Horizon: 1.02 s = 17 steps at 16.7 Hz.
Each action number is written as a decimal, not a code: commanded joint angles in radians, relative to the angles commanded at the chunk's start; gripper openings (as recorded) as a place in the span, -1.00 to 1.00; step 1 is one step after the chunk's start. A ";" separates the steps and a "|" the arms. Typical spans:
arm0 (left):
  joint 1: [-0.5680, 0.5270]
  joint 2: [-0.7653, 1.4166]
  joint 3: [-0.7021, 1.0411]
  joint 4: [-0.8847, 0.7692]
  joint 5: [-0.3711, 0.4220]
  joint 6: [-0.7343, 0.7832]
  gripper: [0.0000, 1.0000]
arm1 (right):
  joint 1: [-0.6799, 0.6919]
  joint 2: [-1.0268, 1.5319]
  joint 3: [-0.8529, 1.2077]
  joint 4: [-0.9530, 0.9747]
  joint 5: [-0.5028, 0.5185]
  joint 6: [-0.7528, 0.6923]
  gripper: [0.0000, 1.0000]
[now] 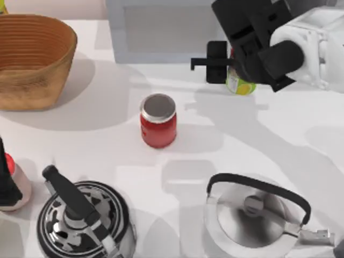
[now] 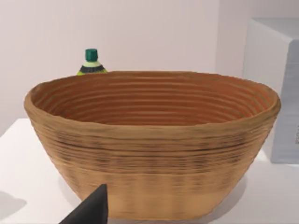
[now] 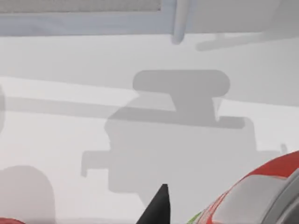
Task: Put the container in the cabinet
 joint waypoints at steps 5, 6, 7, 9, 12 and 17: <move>0.000 0.000 0.000 0.000 0.000 0.000 1.00 | 0.002 -0.002 0.024 -0.032 -0.009 -0.009 -1.00; 0.000 0.000 0.000 0.000 0.000 0.000 1.00 | 0.002 -0.002 0.024 -0.032 -0.009 -0.009 -1.00; 0.000 0.000 0.000 0.000 0.000 0.000 1.00 | -0.002 0.003 0.022 -0.029 -0.008 -0.007 -1.00; 0.000 0.000 0.000 0.000 0.000 0.000 1.00 | -0.005 -0.008 0.016 -0.024 -0.012 -0.010 -1.00; 0.000 0.000 0.000 0.000 0.000 0.000 1.00 | -0.035 -0.103 -0.035 0.016 -0.043 -0.037 -1.00; 0.000 0.000 0.000 0.000 0.000 0.000 1.00 | -0.153 -0.469 -0.238 0.155 -0.148 -0.137 -1.00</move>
